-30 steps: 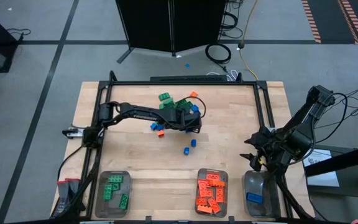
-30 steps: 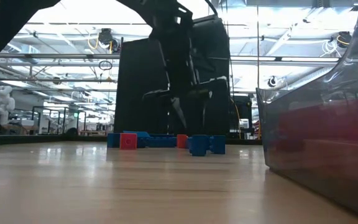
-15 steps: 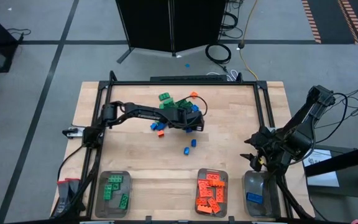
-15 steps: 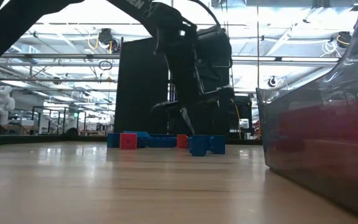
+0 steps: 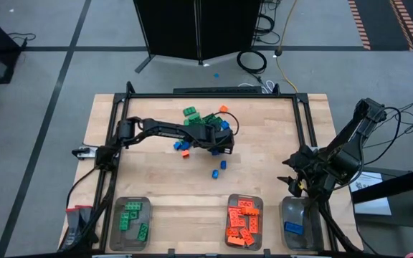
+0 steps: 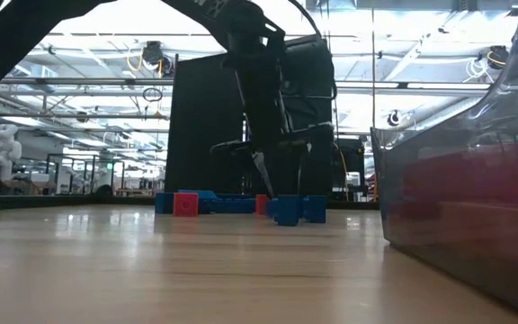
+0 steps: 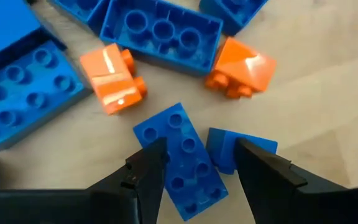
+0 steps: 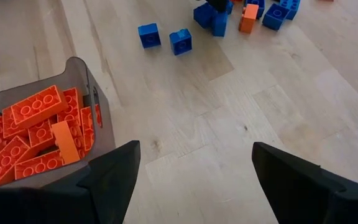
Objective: Sort blocks
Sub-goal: Put the blue game piece into the right black bin
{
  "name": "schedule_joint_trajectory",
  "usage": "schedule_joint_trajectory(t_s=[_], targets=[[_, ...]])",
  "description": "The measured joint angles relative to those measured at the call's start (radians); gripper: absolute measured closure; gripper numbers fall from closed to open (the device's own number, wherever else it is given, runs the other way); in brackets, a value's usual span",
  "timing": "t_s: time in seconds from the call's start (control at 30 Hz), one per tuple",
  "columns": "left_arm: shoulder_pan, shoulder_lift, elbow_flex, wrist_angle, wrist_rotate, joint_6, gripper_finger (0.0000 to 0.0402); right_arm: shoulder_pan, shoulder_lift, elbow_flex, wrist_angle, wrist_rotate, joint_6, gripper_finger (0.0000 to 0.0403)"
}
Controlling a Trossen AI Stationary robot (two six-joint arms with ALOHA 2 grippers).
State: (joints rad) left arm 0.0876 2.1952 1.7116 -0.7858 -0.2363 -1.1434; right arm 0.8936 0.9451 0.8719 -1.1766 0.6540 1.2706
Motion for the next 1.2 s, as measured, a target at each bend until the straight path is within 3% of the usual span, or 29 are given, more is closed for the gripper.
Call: schedule_joint_trajectory(t_s=[0.3,0.53,0.93,1.2], targets=[[-0.011,-0.016,0.005,-0.147,-0.02,-0.003,0.021,0.0,0.0,0.0,-0.003,0.0,0.003,0.0099],[-0.014,-0.018,0.006,-0.048,-0.031,-0.003,0.021,0.0,0.0,0.0,-0.003,0.0,0.003,0.0099],[0.011,-0.019,0.006,-0.046,-0.055,0.001,0.021,0.0,0.0,0.0,-0.003,0.0,0.003,0.0099],[0.038,-0.02,0.007,-0.043,0.016,0.031,0.021,0.0,0.0,0.0,-0.018,0.0,0.002,0.0099]])
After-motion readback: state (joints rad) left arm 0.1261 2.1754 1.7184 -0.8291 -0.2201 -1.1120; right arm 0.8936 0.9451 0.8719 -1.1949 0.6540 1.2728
